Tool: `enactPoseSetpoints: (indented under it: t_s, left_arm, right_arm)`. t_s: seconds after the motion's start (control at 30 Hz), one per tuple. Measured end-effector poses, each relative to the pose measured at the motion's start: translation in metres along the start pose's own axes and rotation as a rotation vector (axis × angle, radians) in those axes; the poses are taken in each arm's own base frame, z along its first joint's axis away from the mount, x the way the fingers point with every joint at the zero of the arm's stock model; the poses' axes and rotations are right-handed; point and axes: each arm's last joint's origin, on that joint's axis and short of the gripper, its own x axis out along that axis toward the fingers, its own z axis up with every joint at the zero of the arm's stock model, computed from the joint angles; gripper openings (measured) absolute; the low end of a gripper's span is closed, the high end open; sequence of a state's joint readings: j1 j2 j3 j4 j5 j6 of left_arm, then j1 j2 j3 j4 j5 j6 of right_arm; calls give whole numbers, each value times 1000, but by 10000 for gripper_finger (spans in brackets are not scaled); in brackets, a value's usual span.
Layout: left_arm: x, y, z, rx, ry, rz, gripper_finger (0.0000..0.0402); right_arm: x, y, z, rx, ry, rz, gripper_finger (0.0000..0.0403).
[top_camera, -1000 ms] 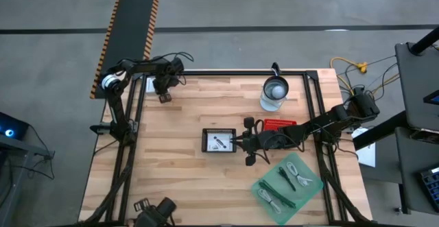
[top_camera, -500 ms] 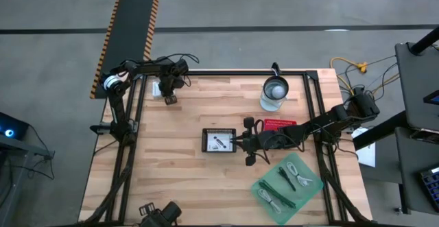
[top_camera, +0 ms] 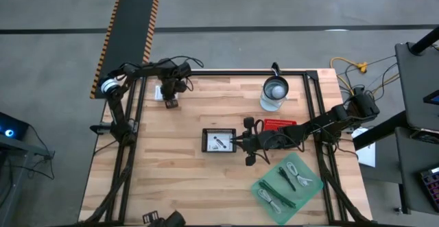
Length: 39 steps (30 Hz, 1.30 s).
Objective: Pick and place items into bin
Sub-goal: Put the white card reader box into the black bin
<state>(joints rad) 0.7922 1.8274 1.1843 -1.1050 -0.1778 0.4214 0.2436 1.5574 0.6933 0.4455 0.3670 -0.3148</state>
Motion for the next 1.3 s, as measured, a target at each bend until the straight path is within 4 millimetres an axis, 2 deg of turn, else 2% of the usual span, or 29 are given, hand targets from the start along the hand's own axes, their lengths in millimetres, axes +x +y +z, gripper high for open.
enactPoseSetpoints:
  t_s: [0.3,0.47,0.63,0.77,0.9,1.1,1.2,1.3]
  left_arm:
    - [-39,-27,-9,10,-136,18,3]
    - [-62,-49,-17,46,-232,25,3]
    - [-79,-74,-23,72,-317,-16,3]
    - [-88,-96,-26,117,-361,-55,3]
    - [-94,-120,-26,186,-399,-126,3]
    - [-96,-152,-27,262,-391,-140,3]
    - [-97,-165,-29,309,-391,-168,3]
    - [-98,-177,-31,333,-388,-179,3]
  right_arm:
    - [0,0,0,0,0,0,29]
    - [0,0,0,14,0,0,29]
    - [0,0,0,-60,3,1,29]
    - [1,0,1,-118,-12,-4,29]
    - [1,-4,14,-97,-84,-33,29]
    - [2,-7,25,-125,-107,-44,32]
    - [3,-6,26,-177,-79,-32,53]
    - [5,-6,27,-207,-74,-31,94]
